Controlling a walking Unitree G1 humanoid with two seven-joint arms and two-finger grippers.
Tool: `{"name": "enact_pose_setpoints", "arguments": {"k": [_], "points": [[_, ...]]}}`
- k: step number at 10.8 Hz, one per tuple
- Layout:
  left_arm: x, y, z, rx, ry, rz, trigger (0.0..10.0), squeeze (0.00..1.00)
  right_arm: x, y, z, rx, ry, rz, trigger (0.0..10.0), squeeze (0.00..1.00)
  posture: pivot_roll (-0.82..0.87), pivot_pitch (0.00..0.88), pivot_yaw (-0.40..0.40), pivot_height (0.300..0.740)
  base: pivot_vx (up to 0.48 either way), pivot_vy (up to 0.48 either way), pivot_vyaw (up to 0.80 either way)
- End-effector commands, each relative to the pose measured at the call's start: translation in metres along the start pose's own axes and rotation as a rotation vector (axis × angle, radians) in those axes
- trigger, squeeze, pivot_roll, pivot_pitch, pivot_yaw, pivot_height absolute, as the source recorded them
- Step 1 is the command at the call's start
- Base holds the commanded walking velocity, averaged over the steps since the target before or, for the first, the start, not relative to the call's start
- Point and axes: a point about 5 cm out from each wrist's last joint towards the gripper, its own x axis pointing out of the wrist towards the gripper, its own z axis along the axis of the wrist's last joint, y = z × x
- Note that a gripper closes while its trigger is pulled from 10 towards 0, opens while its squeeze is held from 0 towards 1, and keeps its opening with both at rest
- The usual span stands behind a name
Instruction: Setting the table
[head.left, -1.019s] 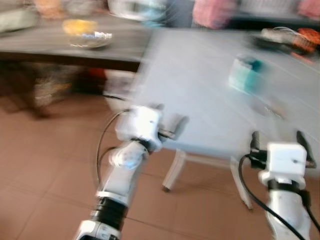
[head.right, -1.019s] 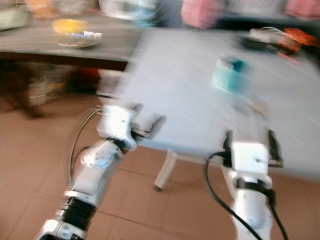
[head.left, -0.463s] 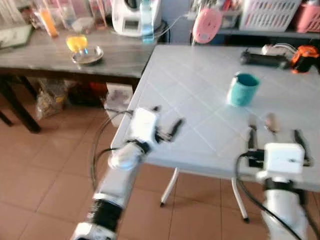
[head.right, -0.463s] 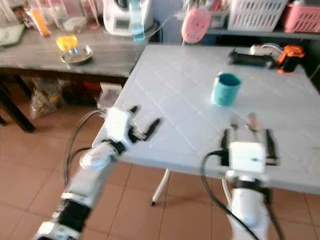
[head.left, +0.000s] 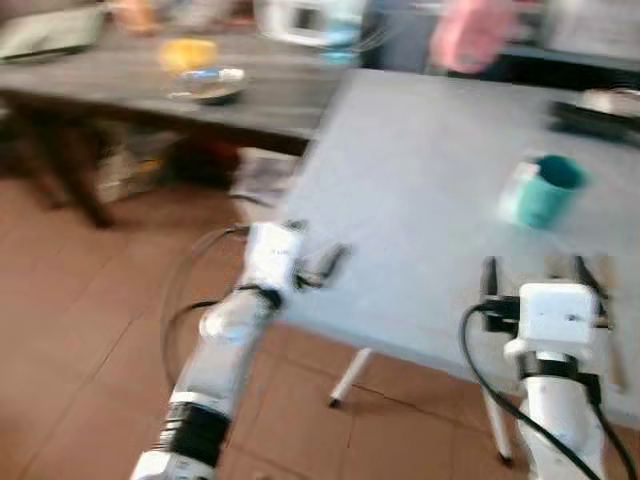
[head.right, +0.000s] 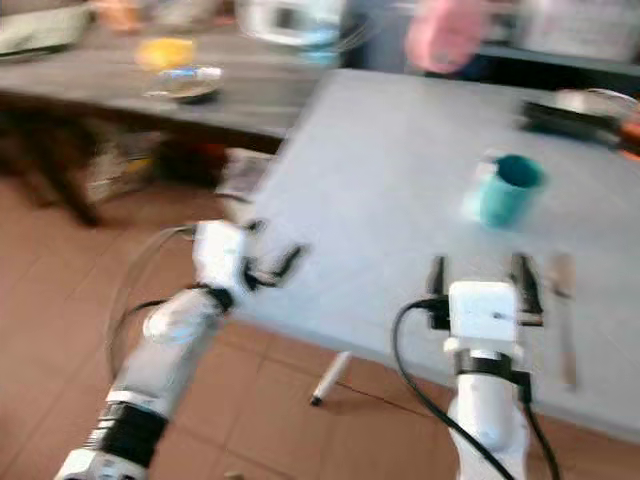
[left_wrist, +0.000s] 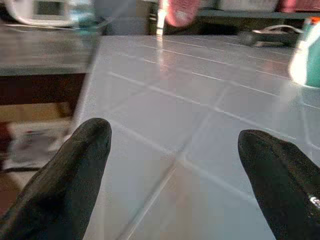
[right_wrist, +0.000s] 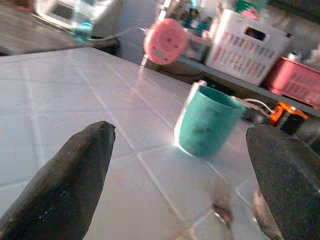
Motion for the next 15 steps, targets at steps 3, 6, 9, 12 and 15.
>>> {"name": "enact_pose_setpoints", "arguments": {"k": [3, 6, 9, 12, 15], "points": [[0.0044, -0.0128, 0.0011, -0.016, 0.001, -0.041, 10.0, 0.0, -0.001, -0.0037, 0.0004, -0.008, 0.0, -0.012, 10.0, 0.0, 0.01, 0.112, 0.026, 0.74, 0.0, 0.0, 0.0], [0.0034, -0.0128, 0.0003, -0.014, 0.007, -0.047, 10.0, 0.0, -0.0003, -0.0044, 0.0002, -0.01, -0.001, -0.013, 10.0, 0.0, 0.01, 0.111, 0.024, 0.74, 0.0, -0.214, 0.0], [0.0036, -0.0142, -0.0005, -0.021, 0.013, -0.052, 10.0, 0.0, -0.0023, -0.0041, -0.0005, -0.004, 0.008, -0.016, 10.0, 0.0, 0.01, 0.115, 0.027, 0.74, 0.0, -0.327, -0.27], [0.0032, -0.0152, -0.0013, -0.023, 0.019, -0.057, 10.0, 0.0, -0.0039, -0.0027, -0.0011, 0.002, 0.009, -0.009, 10.0, 0.0, 0.01, 0.119, 0.029, 0.74, 0.0, -0.287, 0.0], [0.0031, -0.0129, -0.0016, -0.025, 0.018, -0.043, 10.0, 0.0, -0.0042, -0.0024, -0.001, 0.001, 0.01, -0.006, 10.0, 0.0, 0.01, 0.119, 0.028, 0.74, 0.0, -0.095, 0.0]]}}
